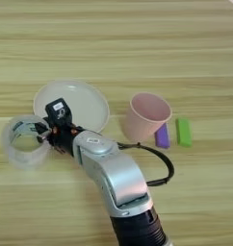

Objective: Move the objects on the table

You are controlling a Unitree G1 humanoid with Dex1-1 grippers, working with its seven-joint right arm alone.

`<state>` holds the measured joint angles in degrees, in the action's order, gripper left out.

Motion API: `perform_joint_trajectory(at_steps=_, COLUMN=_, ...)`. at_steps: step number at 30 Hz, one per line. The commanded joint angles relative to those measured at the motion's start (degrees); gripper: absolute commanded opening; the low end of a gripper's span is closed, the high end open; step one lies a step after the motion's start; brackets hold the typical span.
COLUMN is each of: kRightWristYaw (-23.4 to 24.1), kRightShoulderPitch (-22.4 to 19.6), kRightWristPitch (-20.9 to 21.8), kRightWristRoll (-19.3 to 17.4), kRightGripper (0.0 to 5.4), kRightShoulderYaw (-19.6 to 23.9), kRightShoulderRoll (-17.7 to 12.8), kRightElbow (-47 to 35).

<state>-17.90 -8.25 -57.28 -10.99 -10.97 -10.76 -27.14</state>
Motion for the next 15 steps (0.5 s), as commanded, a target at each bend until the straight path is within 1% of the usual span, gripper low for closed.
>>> perform_joint_trajectory(at_steps=1, kRightWristYaw=1.2, kRightShoulderPitch=-8.0, kRightWristPitch=1.2, kRightWristRoll=-1.8, kRightGripper=1.09, kRightShoulderYaw=3.9, kRightShoulderRoll=1.7, kRightElbow=-5.4)
perform_joint_trajectory(at_steps=4, kRightWristYaw=1.7, kRightShoulderPitch=-9.9, kRightWristPitch=-0.2, kRightWristRoll=-3.0, kRightGripper=1.03, kRightShoulderYaw=5.8, kRightShoulderRoll=2.8, kRightElbow=-6.5)
perform_joint_trajectory(at_steps=9, kRightWristYaw=2.2, kRightShoulderPitch=-11.2, kRightWristPitch=-1.4, kRightWristRoll=-3.8, kRightGripper=1.03, kRightShoulderYaw=6.5, kRightShoulderRoll=3.7, kRightElbow=-6.8)
perform_joint_trajectory(at_steps=12, kRightWristYaw=2.7, kRightShoulderPitch=-12.3, kRightWristPitch=-0.9, kRightWristRoll=-3.8, kRightGripper=1.03, kRightShoulderYaw=7.8, kRightShoulderRoll=4.1, kRightElbow=-5.4)
perform_joint_trajectory(at_steps=15, kRightWristYaw=3.9, kRightShoulderPitch=-14.3, kRightWristPitch=1.6, kRightWristRoll=-2.5, kRightGripper=1.02, kRightShoulderYaw=9.6, kRightShoulderRoll=3.6, kRightElbow=-2.8)
